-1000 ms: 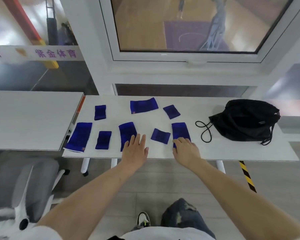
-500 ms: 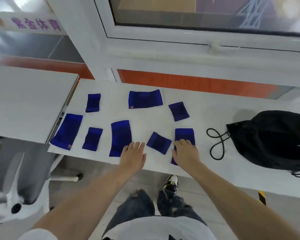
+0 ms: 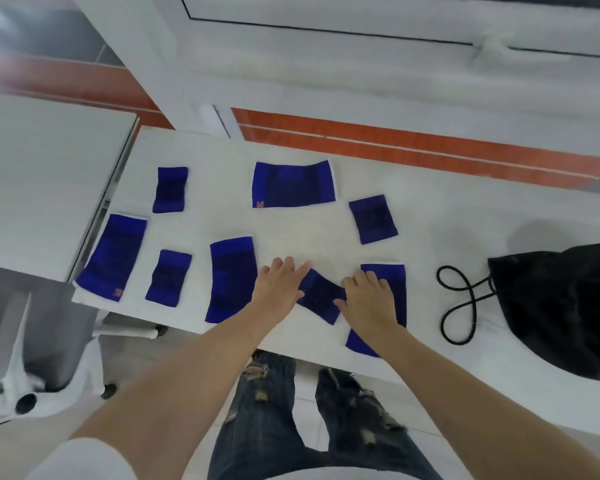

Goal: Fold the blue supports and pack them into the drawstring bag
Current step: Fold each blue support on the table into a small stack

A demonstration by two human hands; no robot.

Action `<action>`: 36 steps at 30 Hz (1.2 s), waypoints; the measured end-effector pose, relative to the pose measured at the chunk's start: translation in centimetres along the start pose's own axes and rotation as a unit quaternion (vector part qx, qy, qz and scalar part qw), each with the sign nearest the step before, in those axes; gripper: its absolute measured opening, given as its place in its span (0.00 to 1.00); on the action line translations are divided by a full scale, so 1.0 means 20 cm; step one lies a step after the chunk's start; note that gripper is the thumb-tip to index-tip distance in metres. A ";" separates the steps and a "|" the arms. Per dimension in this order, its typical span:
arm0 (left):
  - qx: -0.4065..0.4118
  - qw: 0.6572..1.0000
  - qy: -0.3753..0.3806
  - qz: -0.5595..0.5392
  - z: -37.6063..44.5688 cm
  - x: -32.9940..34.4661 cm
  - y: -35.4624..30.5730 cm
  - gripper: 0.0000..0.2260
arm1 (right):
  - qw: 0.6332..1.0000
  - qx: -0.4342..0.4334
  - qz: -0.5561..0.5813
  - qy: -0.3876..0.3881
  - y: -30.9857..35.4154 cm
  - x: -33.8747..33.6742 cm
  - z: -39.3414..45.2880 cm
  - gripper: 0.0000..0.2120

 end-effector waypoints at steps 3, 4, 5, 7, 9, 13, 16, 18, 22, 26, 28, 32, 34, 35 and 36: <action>-0.007 1.000 -0.001 -0.020 0.05 0.02 0.00 0.25 | 1.000 0.002 -0.004 -0.001 -0.01 0.04 0.04 0.19; -0.008 0.999 -0.004 -0.036 0.06 0.03 0.00 0.24 | 1.000 0.010 0.007 -0.003 -0.01 0.04 0.05 0.18; -0.008 0.999 -0.006 -0.053 0.06 0.03 0.01 0.22 | 1.000 0.018 0.019 -0.003 -0.01 0.05 0.06 0.17; -0.006 0.996 -0.018 -0.086 0.05 0.02 0.00 0.17 | 0.999 0.019 0.036 -0.002 0.01 0.05 0.06 0.15; -0.003 0.993 -0.027 -0.113 0.05 -0.01 -0.01 0.13 | 0.998 0.007 0.056 -0.004 0.03 0.04 0.06 0.11; -0.022 0.970 -0.032 -0.241 0.04 -0.04 0.01 0.09 | 0.991 0.015 0.131 -0.029 0.02 -0.02 0.04 0.08; -0.022 0.944 -0.031 -0.326 0.08 -0.09 0.01 0.05 | 0.976 0.032 0.205 -0.065 -0.04 -0.11 0.05 0.13; -0.024 0.940 -0.034 -0.340 0.12 -0.15 -0.01 0.05 | 0.956 0.037 0.273 -0.096 -0.08 -0.18 0.07 0.15; 0.007 0.931 -0.068 -0.358 0.22 -0.34 -0.11 0.05 | 0.929 0.067 0.345 -0.115 -0.19 -0.30 0.16 0.12; 0.008 0.907 -0.136 -0.399 0.36 -0.51 -0.16 0.06 | 0.869 0.094 0.467 -0.136 -0.37 -0.40 0.26 0.05; -0.024 0.893 -0.151 -0.424 0.41 -0.51 -0.15 0.08 | 0.822 0.133 0.539 -0.130 -0.49 -0.40 0.31 0.05; -0.089 0.892 -0.107 -0.430 0.50 -0.39 -0.16 0.11 | 0.790 0.191 0.566 -0.134 -0.70 -0.36 0.42 0.05; -0.113 0.891 -0.088 -0.430 0.54 -0.33 -0.18 0.12 | 0.785 0.197 0.572 -0.134 -0.75 -0.32 0.45 0.05; -0.123 0.892 -0.080 -0.428 0.55 -0.31 -0.19 0.13 | 0.786 0.198 0.571 -0.130 -0.77 -0.31 0.46 0.05; -0.131 0.893 -0.072 -0.424 0.56 -0.28 -0.19 0.13 | 0.788 0.198 0.569 -0.125 -0.78 -0.29 0.48 0.05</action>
Point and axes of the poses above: each hand's wrist, its own z-axis towards the middle knuckle, its own x-axis out of the palm, y = z × x, the point moved 10 cm from there along z, towards the middle knuckle, and after that the axes turned 2 degrees about -x, right-handed, at the moved point
